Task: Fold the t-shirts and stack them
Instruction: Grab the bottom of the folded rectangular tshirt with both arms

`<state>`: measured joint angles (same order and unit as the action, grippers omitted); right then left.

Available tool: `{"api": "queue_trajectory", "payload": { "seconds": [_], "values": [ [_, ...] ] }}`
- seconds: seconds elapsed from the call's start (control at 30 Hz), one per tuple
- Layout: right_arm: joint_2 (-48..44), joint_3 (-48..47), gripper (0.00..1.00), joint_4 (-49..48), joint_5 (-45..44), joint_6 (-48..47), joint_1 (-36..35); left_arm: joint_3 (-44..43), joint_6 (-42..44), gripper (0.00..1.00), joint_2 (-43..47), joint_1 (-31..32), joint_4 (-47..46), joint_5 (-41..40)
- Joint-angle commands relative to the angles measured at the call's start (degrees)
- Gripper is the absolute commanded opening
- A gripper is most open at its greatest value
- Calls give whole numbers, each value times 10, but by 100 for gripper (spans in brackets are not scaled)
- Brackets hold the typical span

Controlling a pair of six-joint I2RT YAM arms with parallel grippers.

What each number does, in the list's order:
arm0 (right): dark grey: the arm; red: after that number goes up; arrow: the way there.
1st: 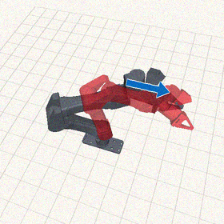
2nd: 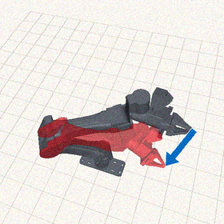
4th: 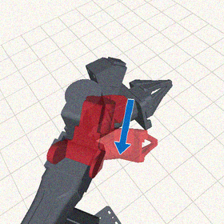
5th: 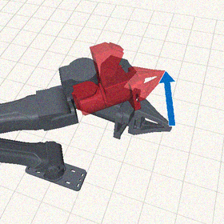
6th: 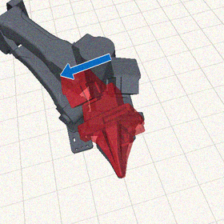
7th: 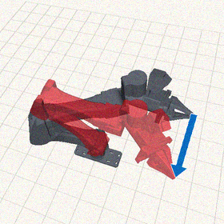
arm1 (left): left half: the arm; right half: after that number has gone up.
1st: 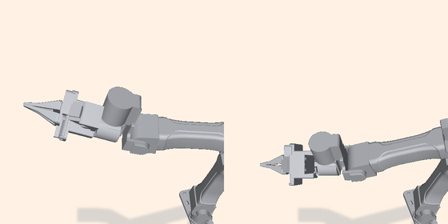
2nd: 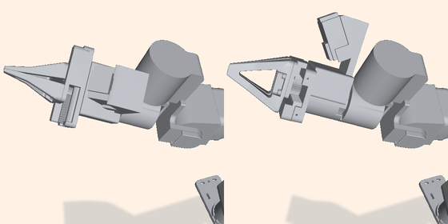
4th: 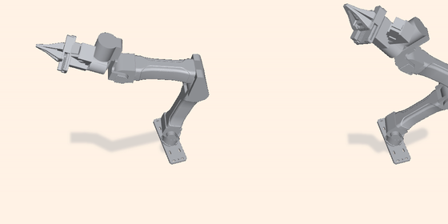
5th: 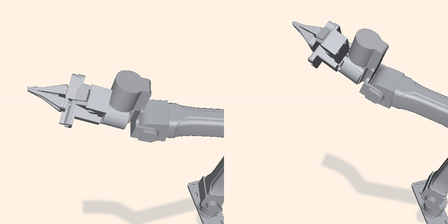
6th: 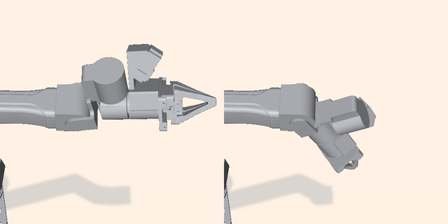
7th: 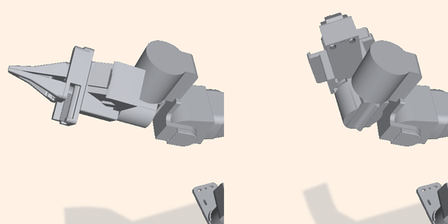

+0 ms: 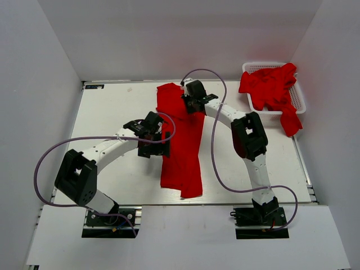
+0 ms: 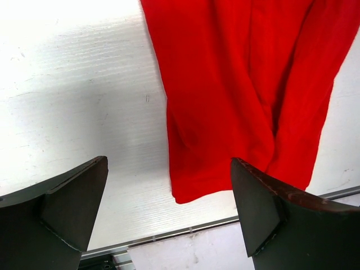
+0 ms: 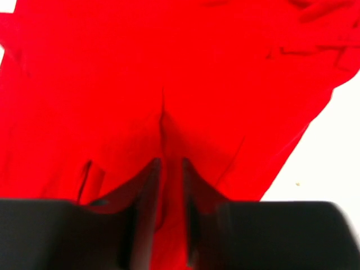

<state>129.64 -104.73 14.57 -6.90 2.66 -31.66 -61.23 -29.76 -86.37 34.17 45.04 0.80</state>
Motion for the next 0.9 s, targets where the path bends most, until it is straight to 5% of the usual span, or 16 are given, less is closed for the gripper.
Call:
{"api": "queue_trajectory", "payload": {
  "seconds": [0.0, 0.23, 0.43, 0.5, 0.63, 0.87],
  "values": [
    [0, -2, 31, 10, 11, -24, -2, -20, 6, 100, -2, -3, 9, -10],
    [30, -27, 45, 17, 8, -43, -5, -9, 6, 100, 3, -3, 9, -10],
    [54, -50, 46, 33, -8, -46, -4, -9, 6, 100, 9, -3, 4, -10],
    [56, -47, 38, 31, -4, -42, -6, -9, 6, 100, 9, -3, 4, -15],
    [48, -36, 0, 11, -15, -30, -5, -9, 6, 100, 9, -3, 4, -15],
    [19, -34, 0, -25, -36, -11, -4, -9, 6, 100, 3, -3, 4, -15]
  ]
}}
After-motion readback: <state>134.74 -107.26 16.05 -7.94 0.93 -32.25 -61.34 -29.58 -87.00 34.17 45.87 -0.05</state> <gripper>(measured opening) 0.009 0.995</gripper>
